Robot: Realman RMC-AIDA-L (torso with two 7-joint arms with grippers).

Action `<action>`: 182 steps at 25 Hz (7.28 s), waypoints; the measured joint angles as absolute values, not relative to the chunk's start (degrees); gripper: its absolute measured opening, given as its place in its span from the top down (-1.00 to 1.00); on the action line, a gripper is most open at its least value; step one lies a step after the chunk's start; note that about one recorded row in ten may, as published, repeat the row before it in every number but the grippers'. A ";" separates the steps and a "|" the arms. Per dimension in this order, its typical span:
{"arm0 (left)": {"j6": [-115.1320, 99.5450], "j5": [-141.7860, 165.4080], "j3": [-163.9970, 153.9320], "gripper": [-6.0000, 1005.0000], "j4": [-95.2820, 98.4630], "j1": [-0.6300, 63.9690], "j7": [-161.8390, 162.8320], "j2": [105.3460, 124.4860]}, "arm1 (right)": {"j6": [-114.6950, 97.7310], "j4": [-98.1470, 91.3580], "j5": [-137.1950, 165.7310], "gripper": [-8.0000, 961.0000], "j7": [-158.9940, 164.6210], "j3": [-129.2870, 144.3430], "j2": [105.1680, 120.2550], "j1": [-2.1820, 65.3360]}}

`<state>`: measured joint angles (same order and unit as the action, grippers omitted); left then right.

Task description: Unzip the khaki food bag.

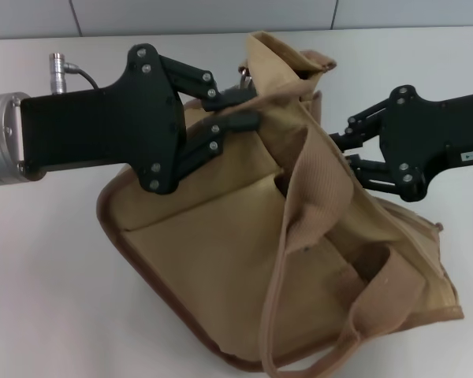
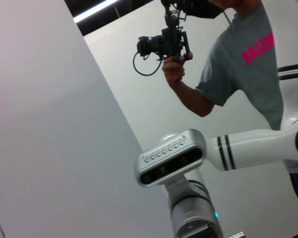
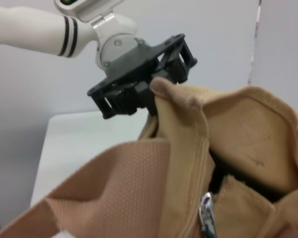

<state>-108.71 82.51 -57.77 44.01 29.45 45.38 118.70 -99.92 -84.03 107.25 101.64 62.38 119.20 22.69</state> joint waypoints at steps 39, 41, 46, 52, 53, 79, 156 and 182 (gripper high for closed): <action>-108.15 83.04 -59.45 0.87 44.74 31.55 45.85 118.56 | -99.12 -74.91 107.27 0.25 98.98 69.06 119.37 29.58; -108.11 83.02 -59.45 0.87 44.74 31.55 45.86 118.56 | -99.05 -74.95 107.19 0.32 98.49 69.03 119.35 29.46; -108.07 82.90 -59.42 0.87 44.68 31.56 45.85 118.57 | -98.81 -75.25 107.17 0.63 97.80 68.63 119.41 28.98; -107.97 82.77 -59.23 0.88 44.51 31.54 45.69 118.56 | -97.94 -76.89 107.17 0.88 97.12 68.63 119.44 27.24; -107.96 82.75 -59.12 0.88 44.49 31.51 45.69 118.57 | -97.90 -77.68 107.17 0.91 97.08 68.64 119.45 26.67; -106.97 82.24 -58.80 0.90 44.10 31.02 45.70 118.62 | -103.64 -88.23 107.33 0.97 97.54 63.52 119.26 18.50; -101.01 70.72 -41.92 0.17 28.72 13.98 40.69 118.22 | -97.75 -44.68 103.45 -0.21 72.92 52.41 119.80 21.32; -97.44 77.16 -44.03 -0.27 22.56 17.12 40.57 118.63 | -90.76 -49.05 98.34 0.90 73.62 46.41 119.24 21.13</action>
<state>-97.44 77.16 -44.03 22.56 17.12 40.56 118.63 -90.76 -49.05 98.34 73.62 46.41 119.24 21.13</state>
